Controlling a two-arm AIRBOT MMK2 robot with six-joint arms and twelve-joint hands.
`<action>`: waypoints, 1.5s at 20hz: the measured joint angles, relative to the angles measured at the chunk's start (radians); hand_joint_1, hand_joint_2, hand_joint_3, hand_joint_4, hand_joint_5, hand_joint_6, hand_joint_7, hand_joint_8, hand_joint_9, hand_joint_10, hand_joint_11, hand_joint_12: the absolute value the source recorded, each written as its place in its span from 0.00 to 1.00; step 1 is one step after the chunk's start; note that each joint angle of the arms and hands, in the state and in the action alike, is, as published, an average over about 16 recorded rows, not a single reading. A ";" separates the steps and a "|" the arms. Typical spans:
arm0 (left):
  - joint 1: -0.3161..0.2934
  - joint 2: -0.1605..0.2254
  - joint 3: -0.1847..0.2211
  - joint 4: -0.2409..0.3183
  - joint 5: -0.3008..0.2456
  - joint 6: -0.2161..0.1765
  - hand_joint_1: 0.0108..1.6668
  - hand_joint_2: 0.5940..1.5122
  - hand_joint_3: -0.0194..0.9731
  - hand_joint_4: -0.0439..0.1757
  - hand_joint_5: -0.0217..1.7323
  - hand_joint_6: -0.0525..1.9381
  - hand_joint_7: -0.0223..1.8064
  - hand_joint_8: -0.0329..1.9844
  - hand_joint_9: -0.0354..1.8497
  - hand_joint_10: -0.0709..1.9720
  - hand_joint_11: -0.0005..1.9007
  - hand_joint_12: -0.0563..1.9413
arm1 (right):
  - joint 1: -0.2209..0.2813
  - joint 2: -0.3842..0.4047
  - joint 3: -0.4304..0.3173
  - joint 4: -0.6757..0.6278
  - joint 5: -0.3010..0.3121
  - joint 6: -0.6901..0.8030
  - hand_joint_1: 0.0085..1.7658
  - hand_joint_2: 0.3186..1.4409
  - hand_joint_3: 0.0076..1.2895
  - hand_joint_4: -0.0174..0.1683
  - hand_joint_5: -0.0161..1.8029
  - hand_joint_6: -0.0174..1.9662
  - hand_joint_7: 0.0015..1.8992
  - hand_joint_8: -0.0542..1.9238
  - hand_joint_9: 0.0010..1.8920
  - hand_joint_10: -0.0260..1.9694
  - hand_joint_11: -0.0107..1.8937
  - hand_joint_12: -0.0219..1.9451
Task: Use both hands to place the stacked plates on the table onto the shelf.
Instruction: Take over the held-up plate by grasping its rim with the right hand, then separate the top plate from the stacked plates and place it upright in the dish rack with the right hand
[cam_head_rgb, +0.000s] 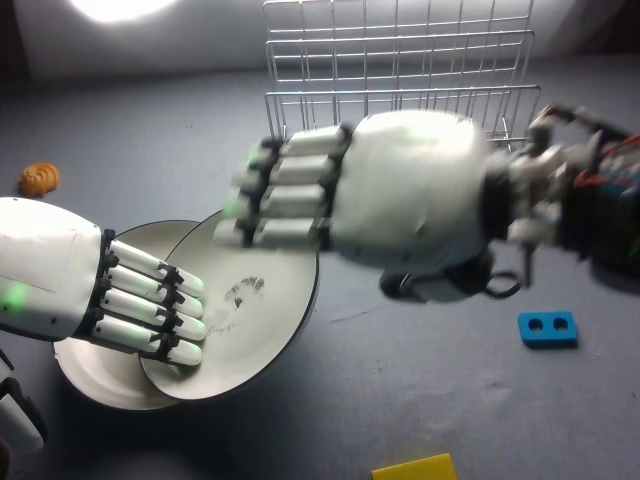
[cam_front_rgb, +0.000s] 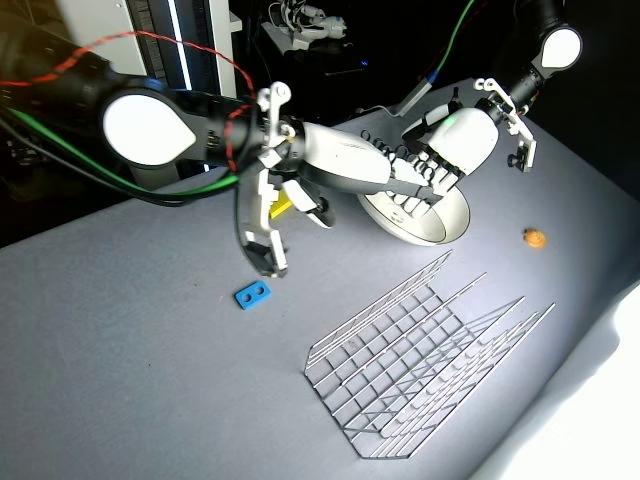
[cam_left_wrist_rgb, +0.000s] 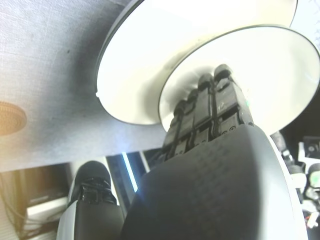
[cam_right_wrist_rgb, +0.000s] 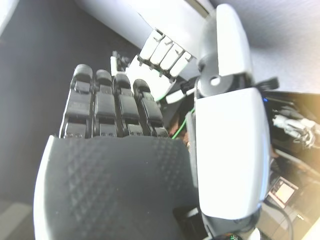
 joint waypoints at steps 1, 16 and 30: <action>0.000 0.000 0.000 0.000 0.000 0.000 0.00 0.55 0.04 0.18 0.01 0.02 0.01 0.01 0.03 0.04 0.01 0.03 | -0.003 -0.023 0.013 0.002 -0.001 -0.006 0.64 0.58 0.01 0.11 0.03 0.02 0.03 0.03 0.03 0.01 0.02 0.15; -0.009 -0.005 0.004 0.005 -0.003 0.000 0.00 0.56 0.04 0.19 0.01 0.02 0.01 0.01 0.03 0.04 0.01 0.03 | -0.047 -0.264 0.206 0.051 0.016 -0.055 0.64 0.62 0.01 0.11 0.24 0.02 0.26 0.03 0.27 0.02 0.10 0.50; -0.062 0.001 0.010 -0.006 -0.014 -0.015 0.00 0.59 0.04 0.20 0.01 0.03 0.01 0.01 0.03 0.04 0.01 0.03 | -0.045 -0.294 0.243 0.047 0.083 -0.075 0.67 0.57 0.01 0.06 0.47 0.21 0.51 0.21 0.60 0.10 0.45 0.43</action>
